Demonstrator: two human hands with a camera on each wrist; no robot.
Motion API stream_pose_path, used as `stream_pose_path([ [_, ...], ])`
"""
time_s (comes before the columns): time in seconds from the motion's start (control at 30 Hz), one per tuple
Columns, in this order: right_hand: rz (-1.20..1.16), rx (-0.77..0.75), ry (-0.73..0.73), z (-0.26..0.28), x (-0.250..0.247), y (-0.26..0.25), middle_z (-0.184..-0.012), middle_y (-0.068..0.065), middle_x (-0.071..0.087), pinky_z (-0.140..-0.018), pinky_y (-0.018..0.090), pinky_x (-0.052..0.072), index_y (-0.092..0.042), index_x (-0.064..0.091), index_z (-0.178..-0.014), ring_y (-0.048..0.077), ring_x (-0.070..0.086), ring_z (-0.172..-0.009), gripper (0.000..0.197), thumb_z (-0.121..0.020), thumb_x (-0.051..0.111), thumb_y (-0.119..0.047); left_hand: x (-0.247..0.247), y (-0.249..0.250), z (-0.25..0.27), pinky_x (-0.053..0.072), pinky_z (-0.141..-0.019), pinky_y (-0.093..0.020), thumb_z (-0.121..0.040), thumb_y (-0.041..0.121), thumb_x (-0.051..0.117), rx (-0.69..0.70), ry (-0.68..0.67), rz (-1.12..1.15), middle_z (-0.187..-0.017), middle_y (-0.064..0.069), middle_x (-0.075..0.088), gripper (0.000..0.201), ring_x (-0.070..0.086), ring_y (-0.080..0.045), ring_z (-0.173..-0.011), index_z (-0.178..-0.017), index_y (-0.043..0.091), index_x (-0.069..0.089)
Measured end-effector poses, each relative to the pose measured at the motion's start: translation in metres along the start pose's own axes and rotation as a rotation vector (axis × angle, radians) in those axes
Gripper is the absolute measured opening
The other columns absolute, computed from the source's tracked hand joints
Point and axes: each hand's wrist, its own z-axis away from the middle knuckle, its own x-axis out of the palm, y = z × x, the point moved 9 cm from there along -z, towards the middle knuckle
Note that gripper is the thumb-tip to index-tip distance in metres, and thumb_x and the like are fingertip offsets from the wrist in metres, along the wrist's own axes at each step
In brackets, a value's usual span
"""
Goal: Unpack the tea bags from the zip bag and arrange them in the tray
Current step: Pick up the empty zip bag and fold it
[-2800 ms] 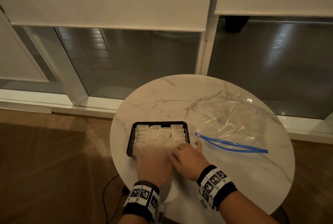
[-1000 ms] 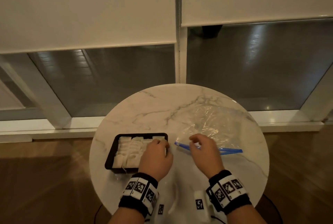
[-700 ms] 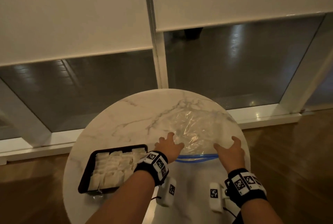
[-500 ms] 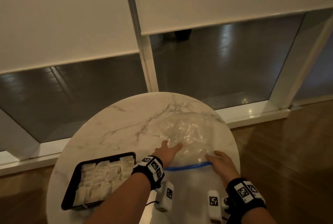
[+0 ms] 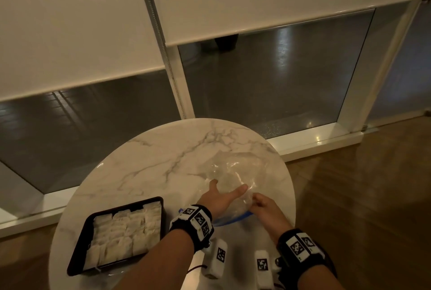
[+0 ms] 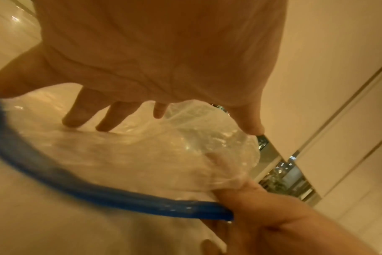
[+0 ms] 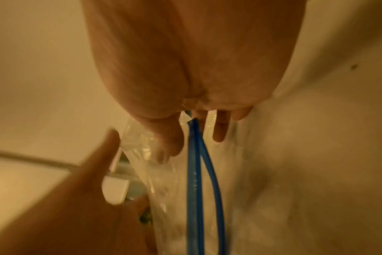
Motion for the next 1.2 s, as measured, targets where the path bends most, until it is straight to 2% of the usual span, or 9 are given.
stream_pose_path([
  [0.1, 0.043, -0.119, -0.01, 0.015, 0.013, -0.023, -0.112, -0.017, 0.07, -0.086, 0.012, 0.05, -0.029, 0.065, -0.117, 0.0, 0.063, -0.111, 0.036, -0.098, 0.053, -0.002, 0.007, 0.017, 0.008, 0.04, -0.105, -0.029, -0.06, 0.082, 0.075, 0.092, -0.04, 0.123, -0.151, -0.003, 0.047, 0.126, 0.049, -0.024, -0.135, -0.158, 0.031, 0.015],
  [0.2, 0.165, -0.273, -0.043, 0.027, 0.03, -0.045, -0.118, -0.031, 0.059, -0.088, 0.003, 0.043, -0.04, 0.06, -0.12, -0.011, 0.054, -0.118, 0.05, -0.097, 0.053, 0.003, 0.001, 0.027, 0.01, 0.052, -0.1, -0.031, -0.057, 0.07, 0.085, 0.202, 0.003, 0.169, -0.129, 0.008, 0.066, 0.108, 0.064, -0.011, -0.113, -0.146, 0.029, 0.038],
  [0.37, 0.239, -0.543, -0.003, 0.043, 0.046, -0.073, -0.125, -0.021, 0.065, -0.094, 0.027, 0.054, -0.034, 0.075, -0.11, 0.001, 0.061, -0.117, 0.044, -0.095, 0.056, 0.003, -0.031, 0.042, 0.027, 0.055, -0.095, -0.039, -0.096, 0.042, 0.057, 0.358, 0.194, 0.219, -0.107, 0.004, 0.073, 0.024, 0.068, -0.018, -0.103, -0.117, 0.031, 0.063],
  [0.53, 0.271, -0.505, 0.001, 0.062, 0.054, -0.078, -0.122, -0.022, 0.068, -0.099, 0.022, 0.051, -0.05, 0.067, -0.115, -0.005, 0.061, -0.115, 0.04, -0.096, 0.064, -0.015, -0.072, 0.042, 0.042, 0.058, -0.093, -0.045, -0.105, 0.026, 0.05, 0.391, 0.233, 0.583, -0.107, 0.0, 0.076, 0.023, 0.072, -0.022, -0.103, -0.118, 0.024, 0.069],
  [0.7, 0.115, -0.404, 0.099, 0.061, 0.024, -0.099, -0.109, -0.017, 0.07, -0.096, 0.043, 0.054, -0.036, 0.068, -0.113, 0.001, 0.064, -0.103, 0.023, -0.091, 0.069, -0.032, -0.089, 0.046, 0.061, 0.059, -0.089, -0.052, -0.103, 0.035, 0.053, 0.404, 0.071, 0.706, -0.116, 0.001, 0.074, 0.026, 0.072, -0.027, -0.105, -0.126, 0.03, 0.062],
  [0.83, 0.016, -0.223, 0.156, 0.035, -0.006, -0.106, -0.137, -0.012, 0.045, -0.107, 0.044, 0.044, -0.042, 0.016, -0.153, 0.013, 0.046, -0.126, 0.108, -0.071, 0.086, -0.038, -0.082, 0.054, 0.077, 0.057, -0.092, -0.053, -0.104, 0.027, 0.05, 0.421, -0.134, 0.652, -0.125, -0.005, 0.071, 0.033, 0.07, -0.034, -0.11, -0.136, 0.022, 0.056],
  [0.97, -0.217, -0.15, -0.106, 0.025, 0.008, -0.11, -0.137, 0.0, 0.058, -0.097, 0.042, 0.05, -0.055, -0.021, -0.148, 0.019, 0.061, -0.122, 0.146, -0.063, 0.093, -0.02, -0.08, 0.053, 0.091, 0.059, -0.086, -0.042, -0.092, 0.034, 0.055, 0.459, -0.27, 0.65, -0.128, -0.011, 0.069, 0.047, 0.068, -0.035, -0.114, -0.136, 0.016, 0.055],
  [1.07, -0.26, -0.132, -0.214, 0.031, 0.025, -0.111, -0.126, 0.009, 0.069, -0.108, 0.056, 0.043, -0.043, -0.007, -0.156, 0.025, 0.066, -0.118, 0.138, -0.063, 0.091, -0.015, -0.085, 0.043, 0.092, 0.056, -0.09, -0.042, -0.094, 0.037, 0.056, 0.461, -0.224, 0.572, -0.125, -0.009, 0.071, 0.043, 0.069, -0.031, -0.113, -0.131, 0.016, 0.059],
  [1.2, -0.192, -0.252, -0.303, 0.051, 0.049, -0.128, -0.123, 0.011, 0.07, -0.099, 0.05, 0.052, -0.024, 0.043, -0.144, 0.029, 0.066, -0.116, 0.075, -0.08, 0.081, -0.015, -0.086, 0.03, 0.088, 0.056, -0.097, -0.045, -0.102, 0.036, 0.054, 0.456, -0.132, 0.539, -0.133, -0.001, 0.067, 0.034, 0.065, -0.018, -0.12, -0.133, 0.025, 0.062],
])
